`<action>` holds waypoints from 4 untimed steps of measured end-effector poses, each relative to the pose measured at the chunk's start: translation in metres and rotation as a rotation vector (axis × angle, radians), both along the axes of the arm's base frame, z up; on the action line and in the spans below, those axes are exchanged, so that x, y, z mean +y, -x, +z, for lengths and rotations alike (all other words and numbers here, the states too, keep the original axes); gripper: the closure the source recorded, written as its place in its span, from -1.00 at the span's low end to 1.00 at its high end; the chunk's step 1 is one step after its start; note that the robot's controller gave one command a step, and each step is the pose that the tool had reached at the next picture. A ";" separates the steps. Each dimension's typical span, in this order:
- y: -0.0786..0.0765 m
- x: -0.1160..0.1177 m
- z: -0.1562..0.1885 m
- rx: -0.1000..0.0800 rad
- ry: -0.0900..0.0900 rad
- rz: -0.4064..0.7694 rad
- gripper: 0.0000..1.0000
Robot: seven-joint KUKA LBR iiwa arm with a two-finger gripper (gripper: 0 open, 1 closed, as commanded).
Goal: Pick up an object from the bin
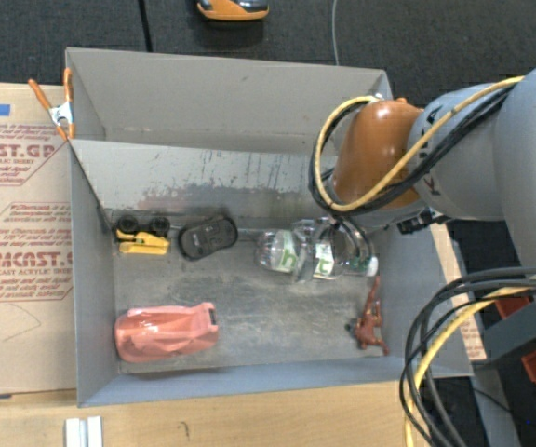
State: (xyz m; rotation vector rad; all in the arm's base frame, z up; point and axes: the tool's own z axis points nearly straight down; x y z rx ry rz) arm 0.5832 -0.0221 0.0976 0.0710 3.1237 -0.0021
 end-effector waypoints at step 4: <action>0.002 -0.013 0.103 0.008 0.000 0.066 -1.00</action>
Offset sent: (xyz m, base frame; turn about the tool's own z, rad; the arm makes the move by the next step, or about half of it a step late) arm 0.0000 0.0000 0.0000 0.0000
